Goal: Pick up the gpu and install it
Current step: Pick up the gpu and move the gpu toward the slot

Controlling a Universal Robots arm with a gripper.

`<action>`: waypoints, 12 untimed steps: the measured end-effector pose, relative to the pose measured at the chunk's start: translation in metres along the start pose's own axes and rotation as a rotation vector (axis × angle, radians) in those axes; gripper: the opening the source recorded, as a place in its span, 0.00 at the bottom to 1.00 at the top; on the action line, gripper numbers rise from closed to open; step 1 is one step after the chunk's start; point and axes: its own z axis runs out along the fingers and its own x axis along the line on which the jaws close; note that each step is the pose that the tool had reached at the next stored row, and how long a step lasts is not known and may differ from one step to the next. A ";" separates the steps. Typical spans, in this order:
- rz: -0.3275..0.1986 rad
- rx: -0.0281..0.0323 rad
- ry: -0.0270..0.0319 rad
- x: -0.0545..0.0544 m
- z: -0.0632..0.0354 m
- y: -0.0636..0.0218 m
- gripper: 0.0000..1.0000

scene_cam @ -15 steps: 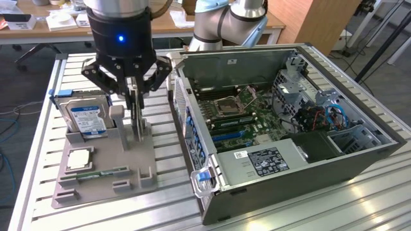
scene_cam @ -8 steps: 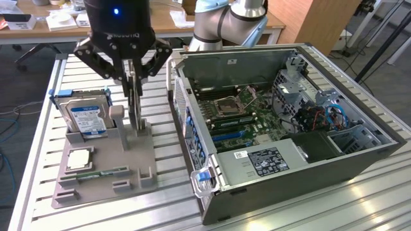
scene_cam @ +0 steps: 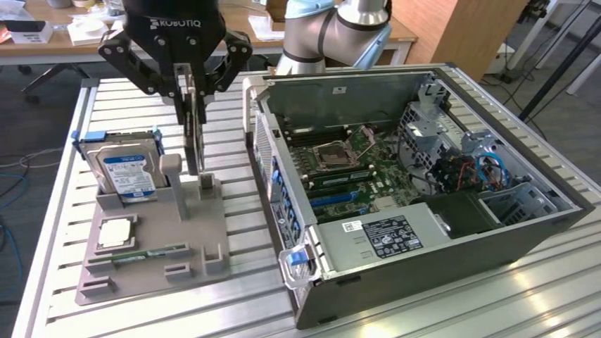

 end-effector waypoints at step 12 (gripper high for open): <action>0.000 -0.0069 0.0006 -0.020 0.0000 0.0014 0.26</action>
